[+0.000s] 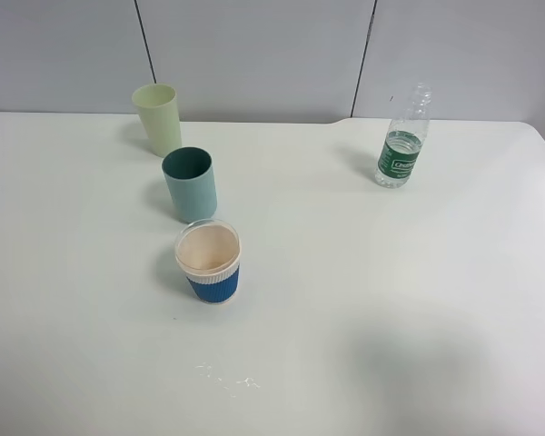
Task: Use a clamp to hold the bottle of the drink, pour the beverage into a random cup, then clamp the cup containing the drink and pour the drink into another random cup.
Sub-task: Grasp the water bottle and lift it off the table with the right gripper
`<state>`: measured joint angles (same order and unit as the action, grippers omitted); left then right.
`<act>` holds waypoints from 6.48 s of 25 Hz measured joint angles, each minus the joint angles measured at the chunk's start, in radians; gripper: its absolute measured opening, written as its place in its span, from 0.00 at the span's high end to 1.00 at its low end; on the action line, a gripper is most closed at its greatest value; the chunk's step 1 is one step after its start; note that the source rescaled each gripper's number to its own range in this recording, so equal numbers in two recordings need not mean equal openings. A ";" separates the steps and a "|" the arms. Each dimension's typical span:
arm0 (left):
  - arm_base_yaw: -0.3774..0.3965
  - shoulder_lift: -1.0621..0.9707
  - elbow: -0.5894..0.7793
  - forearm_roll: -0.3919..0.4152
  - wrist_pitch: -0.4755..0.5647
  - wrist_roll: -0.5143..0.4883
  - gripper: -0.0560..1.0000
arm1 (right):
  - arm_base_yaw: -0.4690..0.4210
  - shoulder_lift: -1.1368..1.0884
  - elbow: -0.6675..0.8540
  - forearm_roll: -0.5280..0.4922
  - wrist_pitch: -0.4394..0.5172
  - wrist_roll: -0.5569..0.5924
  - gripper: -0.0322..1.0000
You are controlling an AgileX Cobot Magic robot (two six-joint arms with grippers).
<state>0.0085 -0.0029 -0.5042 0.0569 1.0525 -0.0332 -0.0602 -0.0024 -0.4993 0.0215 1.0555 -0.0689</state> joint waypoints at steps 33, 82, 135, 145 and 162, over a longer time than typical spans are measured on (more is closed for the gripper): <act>0.000 0.000 0.000 0.000 0.000 0.000 0.00 | 0.000 0.000 0.000 0.000 0.000 0.000 0.01; 0.000 0.000 0.000 0.000 0.000 0.000 0.00 | 0.000 0.334 -0.042 -0.021 -0.248 0.042 0.01; 0.000 0.000 0.000 0.000 0.000 0.000 0.00 | 0.000 1.689 0.004 -0.207 -1.604 0.061 0.01; 0.000 0.000 0.000 0.000 0.000 0.000 0.00 | -0.002 1.961 0.005 -0.367 -2.036 0.061 0.01; 0.000 0.000 0.000 0.000 0.000 0.000 0.00 | -0.003 2.121 -0.115 -0.364 -2.210 0.069 0.01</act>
<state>0.0085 -0.0029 -0.5042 0.0569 1.0525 -0.0332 -0.0631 2.1184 -0.6141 -0.3427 -1.1546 0.0000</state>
